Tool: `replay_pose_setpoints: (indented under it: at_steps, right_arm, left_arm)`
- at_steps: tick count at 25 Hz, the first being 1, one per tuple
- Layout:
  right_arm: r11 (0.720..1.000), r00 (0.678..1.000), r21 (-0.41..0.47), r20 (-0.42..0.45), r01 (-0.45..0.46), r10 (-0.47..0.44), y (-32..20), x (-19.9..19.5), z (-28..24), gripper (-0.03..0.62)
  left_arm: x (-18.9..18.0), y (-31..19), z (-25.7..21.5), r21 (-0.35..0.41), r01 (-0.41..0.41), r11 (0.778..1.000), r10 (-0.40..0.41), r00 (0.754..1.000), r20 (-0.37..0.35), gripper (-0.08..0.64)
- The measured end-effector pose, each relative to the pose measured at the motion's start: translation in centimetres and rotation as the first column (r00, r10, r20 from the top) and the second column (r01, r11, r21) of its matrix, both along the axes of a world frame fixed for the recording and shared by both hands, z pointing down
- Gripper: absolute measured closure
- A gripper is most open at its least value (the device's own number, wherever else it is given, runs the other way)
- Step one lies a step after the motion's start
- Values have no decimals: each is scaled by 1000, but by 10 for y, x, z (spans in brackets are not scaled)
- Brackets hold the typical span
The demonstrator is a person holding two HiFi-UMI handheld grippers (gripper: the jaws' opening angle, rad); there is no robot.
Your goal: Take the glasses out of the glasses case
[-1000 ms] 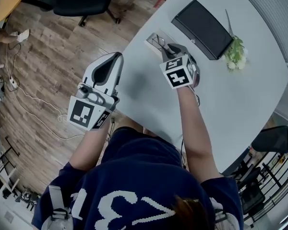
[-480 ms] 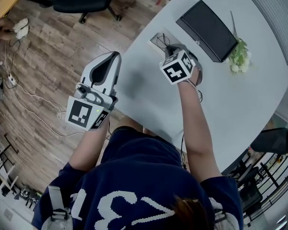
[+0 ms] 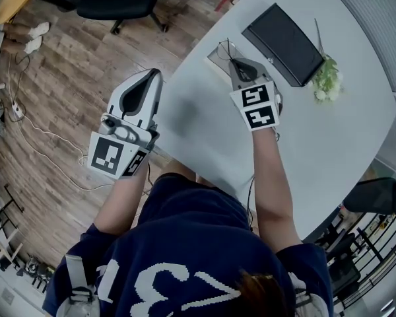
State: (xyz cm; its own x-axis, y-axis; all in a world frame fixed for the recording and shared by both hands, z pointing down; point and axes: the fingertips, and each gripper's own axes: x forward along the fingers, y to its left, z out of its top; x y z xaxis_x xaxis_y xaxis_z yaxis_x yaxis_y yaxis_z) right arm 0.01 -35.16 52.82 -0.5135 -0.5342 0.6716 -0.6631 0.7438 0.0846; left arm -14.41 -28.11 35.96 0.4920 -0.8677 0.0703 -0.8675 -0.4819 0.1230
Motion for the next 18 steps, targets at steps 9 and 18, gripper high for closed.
replay_pose_setpoints:
  at_steps: [9,18]
  right_arm:
    - [978,965,181,258,-104,54,-4,6,-104,568]
    - [941,938,212,286,-262,197,30,72,-140,568]
  left_arm:
    - [-8,2,-34,80,31,996,-33,999,25,545]
    - [34,3,-46,112,-77,991,75,997,14,546]
